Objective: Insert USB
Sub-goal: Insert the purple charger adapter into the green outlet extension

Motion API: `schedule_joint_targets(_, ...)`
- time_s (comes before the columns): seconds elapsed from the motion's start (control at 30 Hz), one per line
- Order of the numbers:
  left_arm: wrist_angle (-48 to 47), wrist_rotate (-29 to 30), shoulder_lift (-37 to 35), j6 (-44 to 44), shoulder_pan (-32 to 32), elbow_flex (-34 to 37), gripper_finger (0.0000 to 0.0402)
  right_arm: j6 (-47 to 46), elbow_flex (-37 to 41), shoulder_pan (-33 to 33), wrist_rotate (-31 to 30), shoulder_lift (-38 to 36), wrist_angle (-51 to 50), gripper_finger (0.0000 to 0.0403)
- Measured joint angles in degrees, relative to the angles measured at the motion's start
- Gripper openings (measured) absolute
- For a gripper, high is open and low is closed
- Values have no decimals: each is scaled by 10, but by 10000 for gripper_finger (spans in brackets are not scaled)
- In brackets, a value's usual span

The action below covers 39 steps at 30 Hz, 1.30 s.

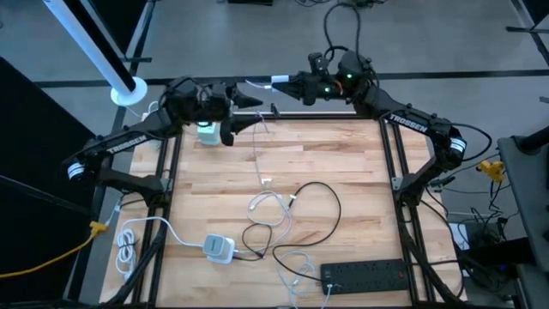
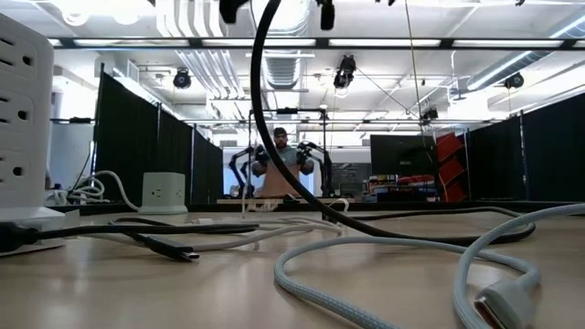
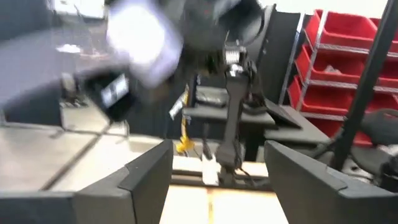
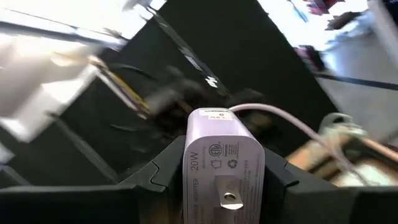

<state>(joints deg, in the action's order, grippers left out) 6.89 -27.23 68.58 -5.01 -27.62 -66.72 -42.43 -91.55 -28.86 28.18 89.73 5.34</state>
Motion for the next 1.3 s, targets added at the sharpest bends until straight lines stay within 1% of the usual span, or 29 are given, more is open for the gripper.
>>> schedule_joint_targets(0.1,6,19,-28,57,27,0,212,17,0,-6,-4,0,-21,114)
schedule_joint_targets(0.2,18,64,-54,103,51,-1,197,29,0,-16,-14,0,-39,114)
schedule_joint_targets(0.27,22,115,-62,131,60,-1,190,35,0,-20,-16,0,-43,114)
schedule_joint_targets(0.33,20,187,-65,171,68,-1,186,41,0,-20,-16,0,-43,114)
schedule_joint_targets(0.4,16,254,-57,230,78,-1,187,47,0,-19,-14,0,-42,114)
schedule_joint_targets(0.53,16,321,-18,339,95,-1,208,50,0,-19,-13,0,-45,114)
schedule_joint_targets(0.67,22,375,26,363,100,-4,247,50,0,-19,-14,0,-69,114)
schedule_joint_targets(0.77,22,398,53,365,99,-30,279,50,0,-19,-13,0,-86,114)
schedule_joint_targets(0.9,19,402,82,381,100,-74,318,50,0,-19,-12,0,-97,114)
schedule_joint_targets(1.0,-13,402,106,406,100,-103,341,50,0,-18,-10,0,-100,114)
schedule_joint_targets(1.2,-96,402,150,418,100,-148,363,56,0,-13,8,0,-107,114)
schedule_joint_targets(1.3,-101,402,169,423,100,-166,364,65,0,-7,9,0,-114,114)
